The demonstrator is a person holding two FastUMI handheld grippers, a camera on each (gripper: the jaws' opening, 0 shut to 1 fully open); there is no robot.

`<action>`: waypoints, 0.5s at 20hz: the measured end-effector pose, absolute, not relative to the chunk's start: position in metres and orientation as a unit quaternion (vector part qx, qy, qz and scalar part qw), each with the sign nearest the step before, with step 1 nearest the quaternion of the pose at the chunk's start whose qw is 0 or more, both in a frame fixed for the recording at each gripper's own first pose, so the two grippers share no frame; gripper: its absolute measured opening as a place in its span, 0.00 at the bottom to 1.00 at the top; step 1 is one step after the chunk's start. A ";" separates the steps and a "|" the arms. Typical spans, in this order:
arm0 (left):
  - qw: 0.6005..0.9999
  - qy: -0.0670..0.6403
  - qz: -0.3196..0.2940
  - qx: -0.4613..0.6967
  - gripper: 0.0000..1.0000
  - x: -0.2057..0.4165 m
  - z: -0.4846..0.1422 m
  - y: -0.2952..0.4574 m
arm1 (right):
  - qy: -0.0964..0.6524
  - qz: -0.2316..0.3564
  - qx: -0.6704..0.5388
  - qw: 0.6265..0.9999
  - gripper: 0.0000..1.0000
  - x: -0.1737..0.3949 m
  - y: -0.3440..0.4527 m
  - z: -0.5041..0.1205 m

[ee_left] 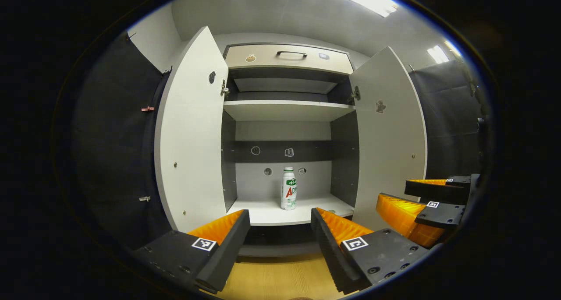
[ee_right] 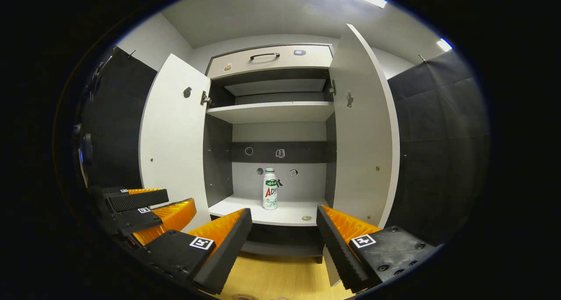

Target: Grasp the bottle in the cabinet with the left hand and place it on the coaster, then close the right door with the right hand and the left door with the left hand.

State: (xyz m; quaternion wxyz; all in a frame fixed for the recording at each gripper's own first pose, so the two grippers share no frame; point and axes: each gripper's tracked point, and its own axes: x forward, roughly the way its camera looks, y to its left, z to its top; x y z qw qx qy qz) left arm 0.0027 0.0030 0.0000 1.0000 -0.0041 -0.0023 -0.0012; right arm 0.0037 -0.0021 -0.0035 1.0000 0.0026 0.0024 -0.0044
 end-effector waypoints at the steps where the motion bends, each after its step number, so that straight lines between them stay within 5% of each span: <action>1: 1.000 -0.002 -0.003 -0.005 0.89 0.003 -0.001 0.003 | 0.003 -0.004 0.003 1.000 0.97 0.005 -0.002 -0.004; 10: 1.000 -0.001 -0.025 -0.007 0.89 0.002 -0.004 0.018 | 0.000 -0.039 -0.002 0.999 0.98 -0.002 -0.002 0.001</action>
